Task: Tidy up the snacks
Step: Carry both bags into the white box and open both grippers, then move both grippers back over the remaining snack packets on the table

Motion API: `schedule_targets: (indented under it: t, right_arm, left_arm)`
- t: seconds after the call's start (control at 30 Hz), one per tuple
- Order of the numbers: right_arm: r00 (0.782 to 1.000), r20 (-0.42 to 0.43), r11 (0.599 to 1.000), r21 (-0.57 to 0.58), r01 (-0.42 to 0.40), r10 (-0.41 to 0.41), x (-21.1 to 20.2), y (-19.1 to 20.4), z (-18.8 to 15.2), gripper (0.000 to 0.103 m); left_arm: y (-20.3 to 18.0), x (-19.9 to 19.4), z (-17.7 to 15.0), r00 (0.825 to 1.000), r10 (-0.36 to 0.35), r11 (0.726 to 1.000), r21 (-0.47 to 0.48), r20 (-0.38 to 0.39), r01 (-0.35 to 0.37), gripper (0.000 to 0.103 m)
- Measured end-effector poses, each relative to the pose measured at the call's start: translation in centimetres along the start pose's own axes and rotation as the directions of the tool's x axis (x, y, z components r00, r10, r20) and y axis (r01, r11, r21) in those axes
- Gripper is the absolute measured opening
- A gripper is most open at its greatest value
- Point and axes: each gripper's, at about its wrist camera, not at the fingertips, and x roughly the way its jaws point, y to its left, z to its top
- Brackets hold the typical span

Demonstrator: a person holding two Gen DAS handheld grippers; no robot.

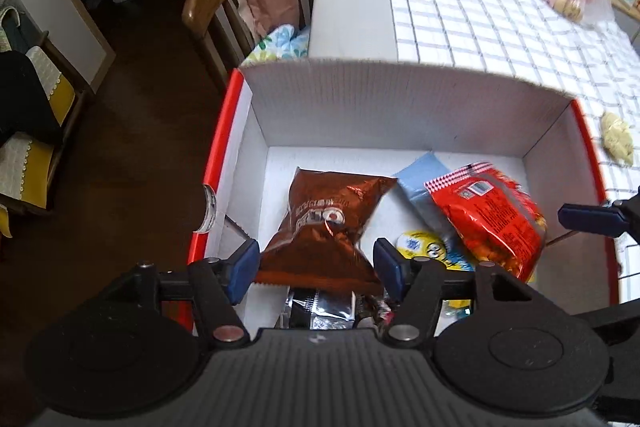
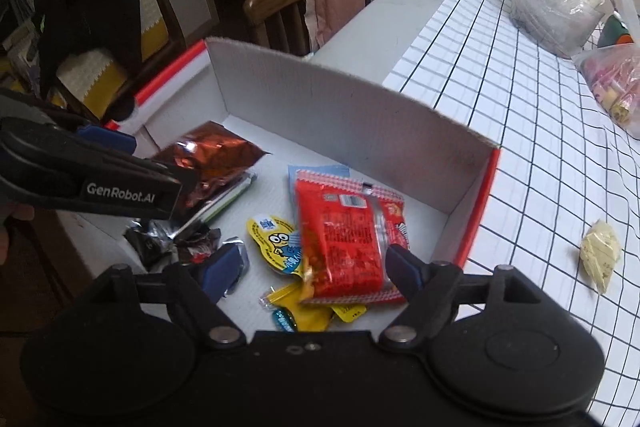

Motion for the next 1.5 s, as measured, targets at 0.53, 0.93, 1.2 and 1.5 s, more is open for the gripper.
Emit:
schedule_targets:
  t: [0.53, 0.93, 1.2, 1.5]
  right_arm:
    - [0.986, 0.154, 0.993, 0.083, -0.081, 0.068, -7.2, -2.9, -2.3, 0.085]
    - [0.965, 0.255, 0.986, 0.133, -0.099, 0.062, -12.2, -6.8, -5.2, 0.096]
    - [0.952, 0.300, 0.981, 0.164, -0.104, 0.051, -14.9, -10.8, -8.0, 0.103]
    - [0.960, 0.280, 0.979, 0.199, -0.044, -0.014, -16.2, -16.6, -10.6, 0.103]
  left_arm:
    - [-1.6, -7.1, -2.2, 0.977, -0.074, 0.997, -0.006, 0.202, 0.077, 0.073]
    - [-5.6, -11.3, -3.5, 0.933, -0.126, 0.992, 0.028, 0.336, 0.124, 0.080]
    - [-9.7, -12.3, -4.6, 0.911, -0.183, 0.983, 0.074, 0.370, 0.168, 0.084]
    - [-16.1, -11.0, -4.9, 0.912, -0.248, 0.969, 0.103, 0.326, 0.226, 0.084]
